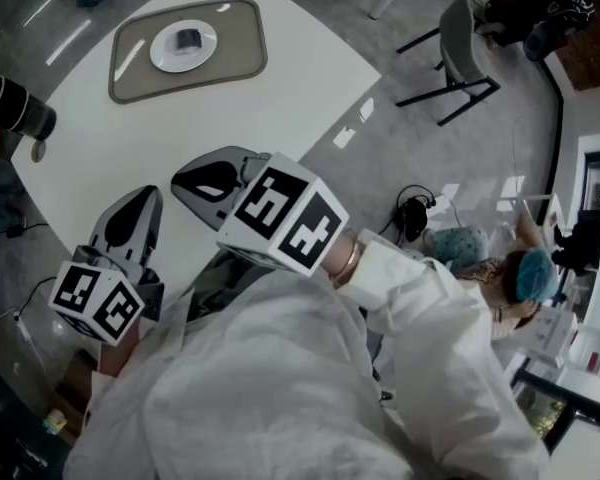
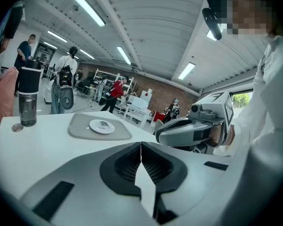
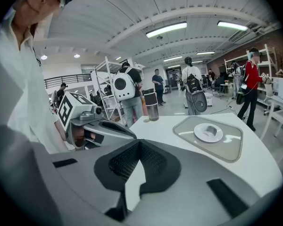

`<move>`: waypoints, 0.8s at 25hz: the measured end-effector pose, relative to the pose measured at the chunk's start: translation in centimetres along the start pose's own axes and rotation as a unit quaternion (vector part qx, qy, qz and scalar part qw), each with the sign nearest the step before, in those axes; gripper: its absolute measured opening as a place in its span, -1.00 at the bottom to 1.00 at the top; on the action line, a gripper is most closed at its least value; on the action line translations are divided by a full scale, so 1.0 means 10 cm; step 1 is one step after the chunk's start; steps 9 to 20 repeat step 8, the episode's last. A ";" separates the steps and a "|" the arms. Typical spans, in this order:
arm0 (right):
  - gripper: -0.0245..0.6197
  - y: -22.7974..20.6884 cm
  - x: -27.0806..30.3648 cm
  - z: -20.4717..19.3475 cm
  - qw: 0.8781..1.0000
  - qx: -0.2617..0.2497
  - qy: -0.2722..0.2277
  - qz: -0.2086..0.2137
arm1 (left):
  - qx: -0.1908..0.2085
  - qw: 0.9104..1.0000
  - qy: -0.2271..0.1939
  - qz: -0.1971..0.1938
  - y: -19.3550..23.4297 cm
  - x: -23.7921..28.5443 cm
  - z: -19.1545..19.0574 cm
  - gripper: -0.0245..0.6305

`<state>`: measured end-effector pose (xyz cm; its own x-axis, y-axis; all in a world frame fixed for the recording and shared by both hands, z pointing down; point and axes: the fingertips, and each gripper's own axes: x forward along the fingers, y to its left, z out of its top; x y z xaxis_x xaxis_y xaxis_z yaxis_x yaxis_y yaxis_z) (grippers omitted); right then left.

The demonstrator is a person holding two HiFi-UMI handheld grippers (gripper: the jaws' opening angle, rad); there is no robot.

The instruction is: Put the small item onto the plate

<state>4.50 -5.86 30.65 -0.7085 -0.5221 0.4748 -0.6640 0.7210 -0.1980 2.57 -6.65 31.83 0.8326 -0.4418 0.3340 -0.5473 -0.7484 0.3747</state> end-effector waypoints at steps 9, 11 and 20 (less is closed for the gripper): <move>-0.88 0.03 0.07 -0.04 1.000 -0.008 0.006 0.003 | 0.004 1.000 0.004 0.001 0.01 0.04 -0.02 -0.89; -0.88 0.03 0.07 -0.04 1.000 -0.008 0.006 0.003 | 0.004 1.000 0.004 0.001 0.01 0.04 -0.02 -0.89; -0.88 0.03 0.07 -0.04 1.000 -0.008 0.006 0.003 | 0.004 1.000 0.004 0.001 0.01 0.04 -0.02 -0.89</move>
